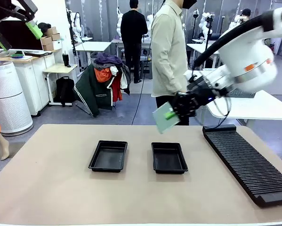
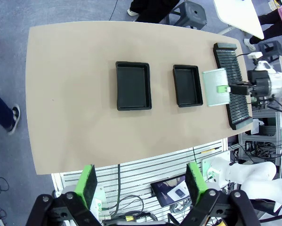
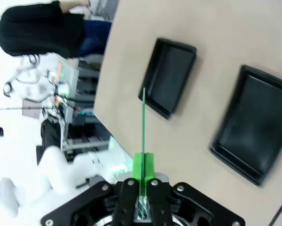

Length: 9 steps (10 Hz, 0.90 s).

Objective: Inspect and transfer BCBs to ESD trays.
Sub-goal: Pick up the Blank PCB from the PCB Rack and place it in the left ESD tray.

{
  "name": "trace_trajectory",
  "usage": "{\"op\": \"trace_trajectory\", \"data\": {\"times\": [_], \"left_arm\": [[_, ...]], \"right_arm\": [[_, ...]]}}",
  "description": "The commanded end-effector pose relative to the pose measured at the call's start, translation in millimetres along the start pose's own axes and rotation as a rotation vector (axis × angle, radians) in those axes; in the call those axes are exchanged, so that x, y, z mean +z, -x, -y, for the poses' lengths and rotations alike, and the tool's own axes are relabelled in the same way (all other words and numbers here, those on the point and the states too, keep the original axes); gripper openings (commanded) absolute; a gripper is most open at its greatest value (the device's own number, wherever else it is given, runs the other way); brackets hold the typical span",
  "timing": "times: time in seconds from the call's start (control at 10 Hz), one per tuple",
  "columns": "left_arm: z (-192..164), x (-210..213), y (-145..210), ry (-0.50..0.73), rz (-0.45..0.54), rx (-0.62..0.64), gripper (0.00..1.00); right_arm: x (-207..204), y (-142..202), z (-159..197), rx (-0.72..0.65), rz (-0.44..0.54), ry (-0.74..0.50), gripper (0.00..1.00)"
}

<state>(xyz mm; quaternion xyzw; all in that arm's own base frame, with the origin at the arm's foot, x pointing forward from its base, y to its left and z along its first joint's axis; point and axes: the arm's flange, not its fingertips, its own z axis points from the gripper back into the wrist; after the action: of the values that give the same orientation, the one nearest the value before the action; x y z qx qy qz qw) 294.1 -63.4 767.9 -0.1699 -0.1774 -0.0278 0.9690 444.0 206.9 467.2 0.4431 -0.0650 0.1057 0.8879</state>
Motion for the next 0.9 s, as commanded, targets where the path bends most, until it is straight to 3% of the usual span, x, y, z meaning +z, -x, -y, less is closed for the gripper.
{"op": "trace_trajectory", "data": {"times": [0.0, 0.1, 0.6, 0.8], "left_arm": [[-0.9, -1.0, 0.4, 0.002, -0.001, 0.0, 1.0], [-0.9, -1.0, 0.4, 0.002, -0.001, 0.0, 1.0], [-0.9, -1.0, 0.4, 0.002, -0.001, 0.0, 1.0], [-0.9, -1.0, 0.4, 0.002, -0.001, 0.0, 1.0]], "right_arm": [[-48.0, -4.0, -0.1, -0.059, 0.119, -0.052, 0.03], [-72.7, -6.9, 1.1, -0.12, 0.168, -0.075, 0.03], [-187.5, -21.0, 10.0, -0.156, 0.167, -0.139, 0.03], [-225.1, -26.9, 16.2, -0.196, 0.208, -0.13, 0.03]]}}
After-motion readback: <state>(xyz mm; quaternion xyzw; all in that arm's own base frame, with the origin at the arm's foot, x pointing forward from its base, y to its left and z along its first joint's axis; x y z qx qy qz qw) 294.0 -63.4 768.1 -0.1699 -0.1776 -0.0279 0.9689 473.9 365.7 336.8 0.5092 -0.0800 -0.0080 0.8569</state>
